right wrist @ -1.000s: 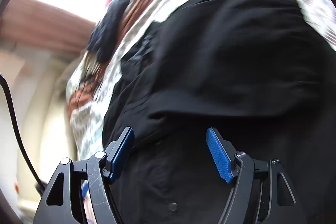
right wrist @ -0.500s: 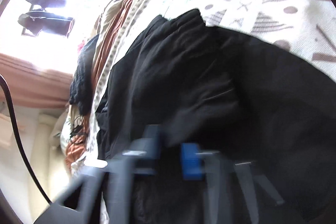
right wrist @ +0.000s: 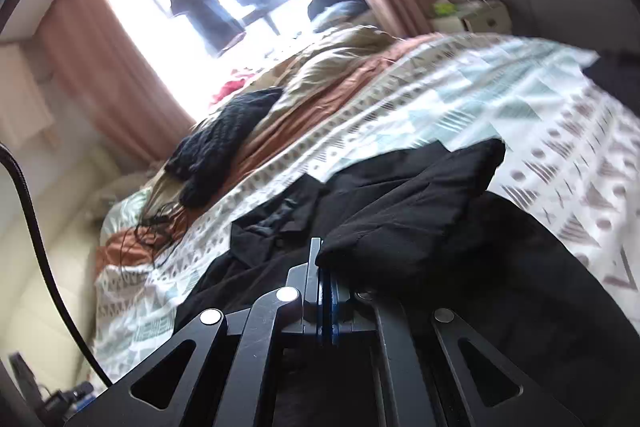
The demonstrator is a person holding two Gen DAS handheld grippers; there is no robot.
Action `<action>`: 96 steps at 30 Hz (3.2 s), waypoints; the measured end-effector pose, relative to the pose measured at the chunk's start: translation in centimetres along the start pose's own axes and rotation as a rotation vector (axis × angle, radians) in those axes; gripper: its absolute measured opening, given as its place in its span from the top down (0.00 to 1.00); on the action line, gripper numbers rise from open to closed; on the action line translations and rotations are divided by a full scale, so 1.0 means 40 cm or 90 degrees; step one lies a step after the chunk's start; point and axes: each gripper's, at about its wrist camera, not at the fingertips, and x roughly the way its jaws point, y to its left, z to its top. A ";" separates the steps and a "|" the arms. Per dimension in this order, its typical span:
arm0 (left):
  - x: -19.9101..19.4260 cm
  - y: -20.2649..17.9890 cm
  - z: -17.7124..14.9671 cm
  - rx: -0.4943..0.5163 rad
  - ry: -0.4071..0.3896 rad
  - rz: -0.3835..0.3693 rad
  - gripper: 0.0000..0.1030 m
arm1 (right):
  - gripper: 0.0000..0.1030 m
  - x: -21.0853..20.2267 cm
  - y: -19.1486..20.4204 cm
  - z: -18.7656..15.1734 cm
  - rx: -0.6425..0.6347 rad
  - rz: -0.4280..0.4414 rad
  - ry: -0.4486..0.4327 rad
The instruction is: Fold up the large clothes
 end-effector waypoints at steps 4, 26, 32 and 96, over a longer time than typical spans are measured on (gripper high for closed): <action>-0.017 0.020 0.013 0.007 -0.011 0.018 0.23 | 0.97 0.012 0.103 -0.004 -0.066 0.031 0.004; -0.063 0.157 0.047 -0.105 -0.046 -0.025 0.08 | 0.45 0.261 0.458 -0.260 -0.215 0.105 0.254; -0.062 0.156 0.046 -0.108 -0.046 -0.030 0.08 | 0.34 0.213 0.461 -0.281 -0.260 0.126 0.259; -0.502 -0.066 -0.266 0.005 -0.150 -0.045 0.00 | 0.00 -0.412 0.013 -0.107 -0.247 0.026 0.170</action>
